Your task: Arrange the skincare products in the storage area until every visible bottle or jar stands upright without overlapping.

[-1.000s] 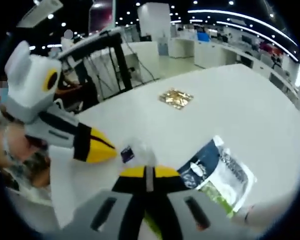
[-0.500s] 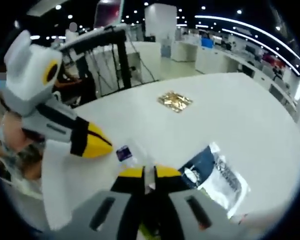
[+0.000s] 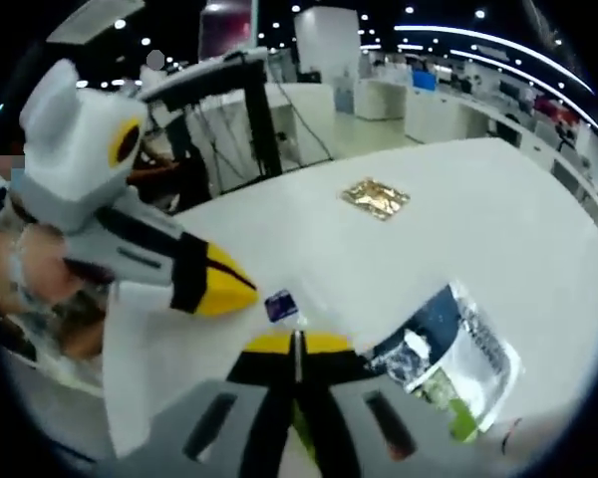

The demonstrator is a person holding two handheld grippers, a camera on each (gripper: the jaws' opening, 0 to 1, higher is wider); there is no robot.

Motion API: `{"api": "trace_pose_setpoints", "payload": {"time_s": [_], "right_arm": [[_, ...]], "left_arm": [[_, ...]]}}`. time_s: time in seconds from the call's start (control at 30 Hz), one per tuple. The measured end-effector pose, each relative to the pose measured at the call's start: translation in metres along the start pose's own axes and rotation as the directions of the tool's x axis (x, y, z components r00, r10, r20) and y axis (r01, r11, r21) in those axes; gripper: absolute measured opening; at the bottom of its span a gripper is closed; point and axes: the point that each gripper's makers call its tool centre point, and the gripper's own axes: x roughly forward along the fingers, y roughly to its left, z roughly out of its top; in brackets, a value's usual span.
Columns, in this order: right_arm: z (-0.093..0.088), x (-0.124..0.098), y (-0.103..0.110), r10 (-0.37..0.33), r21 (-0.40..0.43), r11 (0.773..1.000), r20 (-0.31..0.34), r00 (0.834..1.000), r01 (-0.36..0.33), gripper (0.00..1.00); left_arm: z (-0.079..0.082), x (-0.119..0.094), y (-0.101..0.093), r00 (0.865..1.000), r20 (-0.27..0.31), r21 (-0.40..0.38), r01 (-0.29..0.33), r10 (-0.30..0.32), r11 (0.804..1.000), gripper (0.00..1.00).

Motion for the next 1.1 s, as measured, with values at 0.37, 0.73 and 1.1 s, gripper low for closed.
{"api": "trace_pose_setpoints", "payload": {"time_s": [0.37,0.73,1.1], "right_arm": [[0.002,-0.005,-0.003,-0.025,0.003,1.0,0.013,1.0,0.025,0.01],[0.021,-0.053,-0.019,-0.112,0.127,0.988,0.195,0.974,0.088,0.01],[-0.001,-0.101,0.01,-0.047,0.198,0.98,0.264,0.963,-0.007,0.01]], "left_arm": [[0.005,-0.006,0.006,0.998,0.048,0.026,-0.029,0.027,0.999,0.12],[0.023,-0.026,0.006,0.985,0.169,0.048,-0.056,0.047,0.997,0.12],[0.083,-0.032,0.006,0.961,0.276,0.05,-0.028,0.013,0.998,0.22]]}}
